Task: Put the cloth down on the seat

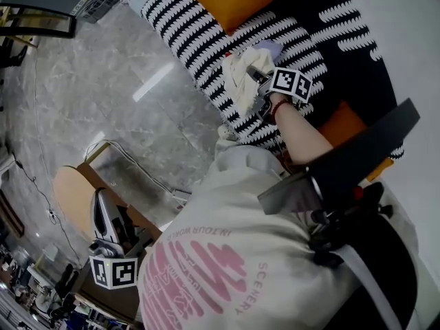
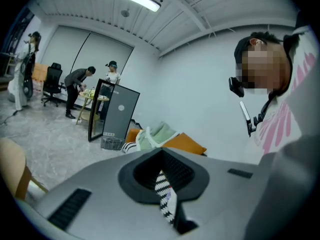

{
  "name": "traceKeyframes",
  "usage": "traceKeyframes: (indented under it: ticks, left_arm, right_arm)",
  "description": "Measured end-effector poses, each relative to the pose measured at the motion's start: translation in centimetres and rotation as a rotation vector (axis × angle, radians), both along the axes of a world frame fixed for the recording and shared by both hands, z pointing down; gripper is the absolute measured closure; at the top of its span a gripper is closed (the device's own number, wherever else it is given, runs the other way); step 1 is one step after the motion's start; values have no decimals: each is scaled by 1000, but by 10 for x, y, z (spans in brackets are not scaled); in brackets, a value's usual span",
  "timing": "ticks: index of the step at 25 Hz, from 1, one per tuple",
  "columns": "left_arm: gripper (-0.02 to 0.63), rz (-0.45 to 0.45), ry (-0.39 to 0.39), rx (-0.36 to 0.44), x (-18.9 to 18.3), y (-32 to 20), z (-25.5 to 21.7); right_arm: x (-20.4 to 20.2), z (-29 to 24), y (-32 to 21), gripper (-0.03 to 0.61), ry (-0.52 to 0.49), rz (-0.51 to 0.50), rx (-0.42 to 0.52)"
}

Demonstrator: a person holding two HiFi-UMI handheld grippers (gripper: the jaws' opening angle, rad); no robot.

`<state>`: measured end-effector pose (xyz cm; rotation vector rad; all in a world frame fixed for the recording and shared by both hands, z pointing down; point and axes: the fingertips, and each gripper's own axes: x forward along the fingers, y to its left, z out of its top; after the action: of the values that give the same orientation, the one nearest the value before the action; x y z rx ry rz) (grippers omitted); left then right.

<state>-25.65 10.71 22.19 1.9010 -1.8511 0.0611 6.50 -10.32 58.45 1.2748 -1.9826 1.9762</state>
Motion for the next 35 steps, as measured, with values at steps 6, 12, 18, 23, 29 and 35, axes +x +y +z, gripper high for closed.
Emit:
traceKeyframes:
  ticks: [6,12,18,23,29,35]
  left_arm:
    - [606,-96,132,-105,-3,12,57]
    - [606,-75,149,-211,7,22,92]
    - [606,-64,177,-242,15,18,102]
    - [606,-58,170,-241,23,21,97]
    - [606,-72,159,-233,16,23,95]
    - [606,-49,156,-234,20,31,91]
  right_arm:
    - [2,40,18,509,48,-17,-130]
    - [3,74,55,509,181,-196,-214]
    - [9,91,72,509,363,-395,-271]
    - [11,91,90,506,499,-663,-273]
    - [12,97,99,464,493,-663,-344]
    - [24,92,106,418,496,-595,-364]
